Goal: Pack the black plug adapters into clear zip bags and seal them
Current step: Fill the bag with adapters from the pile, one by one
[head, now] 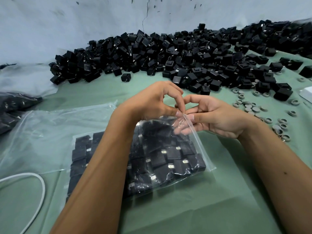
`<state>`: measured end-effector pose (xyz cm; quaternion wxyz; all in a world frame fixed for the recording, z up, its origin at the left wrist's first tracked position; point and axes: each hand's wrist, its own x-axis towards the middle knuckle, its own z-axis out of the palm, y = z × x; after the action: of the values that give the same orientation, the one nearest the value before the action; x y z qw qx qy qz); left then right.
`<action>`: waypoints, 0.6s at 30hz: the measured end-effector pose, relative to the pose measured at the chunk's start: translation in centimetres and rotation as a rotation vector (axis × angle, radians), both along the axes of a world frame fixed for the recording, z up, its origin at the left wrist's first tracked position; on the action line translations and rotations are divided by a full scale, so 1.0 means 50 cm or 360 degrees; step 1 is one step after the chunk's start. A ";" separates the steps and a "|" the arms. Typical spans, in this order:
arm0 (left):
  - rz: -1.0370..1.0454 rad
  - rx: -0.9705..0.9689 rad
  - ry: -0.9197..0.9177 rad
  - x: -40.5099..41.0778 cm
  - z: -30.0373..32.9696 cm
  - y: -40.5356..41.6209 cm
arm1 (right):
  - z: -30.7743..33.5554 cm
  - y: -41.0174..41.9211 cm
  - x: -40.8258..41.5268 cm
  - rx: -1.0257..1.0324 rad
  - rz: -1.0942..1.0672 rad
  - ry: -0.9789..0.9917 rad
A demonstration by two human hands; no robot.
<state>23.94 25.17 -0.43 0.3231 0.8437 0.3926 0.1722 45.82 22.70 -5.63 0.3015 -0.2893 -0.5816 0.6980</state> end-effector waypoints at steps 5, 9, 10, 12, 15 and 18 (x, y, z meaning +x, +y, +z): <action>-0.0011 0.0001 -0.0007 -0.002 0.000 0.000 | 0.003 0.001 0.009 -0.0112 0.0011 0.0088; -0.0001 -0.0006 -0.0012 -0.003 -0.001 0.001 | 0.001 0.000 0.005 -0.0194 0.0097 0.0184; 0.0001 -0.0015 -0.0023 -0.005 -0.002 0.002 | 0.000 -0.001 -0.001 -0.0226 0.0162 0.0240; 0.0002 -0.0030 -0.0039 -0.008 -0.003 0.004 | -0.004 -0.002 -0.005 -0.0278 0.0239 0.0336; 0.0002 -0.0038 -0.0039 -0.009 -0.006 0.005 | -0.006 0.005 0.003 -0.0256 0.0039 0.0314; -0.0004 -0.0055 -0.0033 -0.007 -0.009 0.005 | -0.011 0.016 0.001 -0.0016 -0.0517 0.0074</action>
<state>23.57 25.41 -0.89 0.3419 0.8367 0.3910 0.1736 45.89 23.50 -6.20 0.4222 -0.3649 -0.5166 0.6494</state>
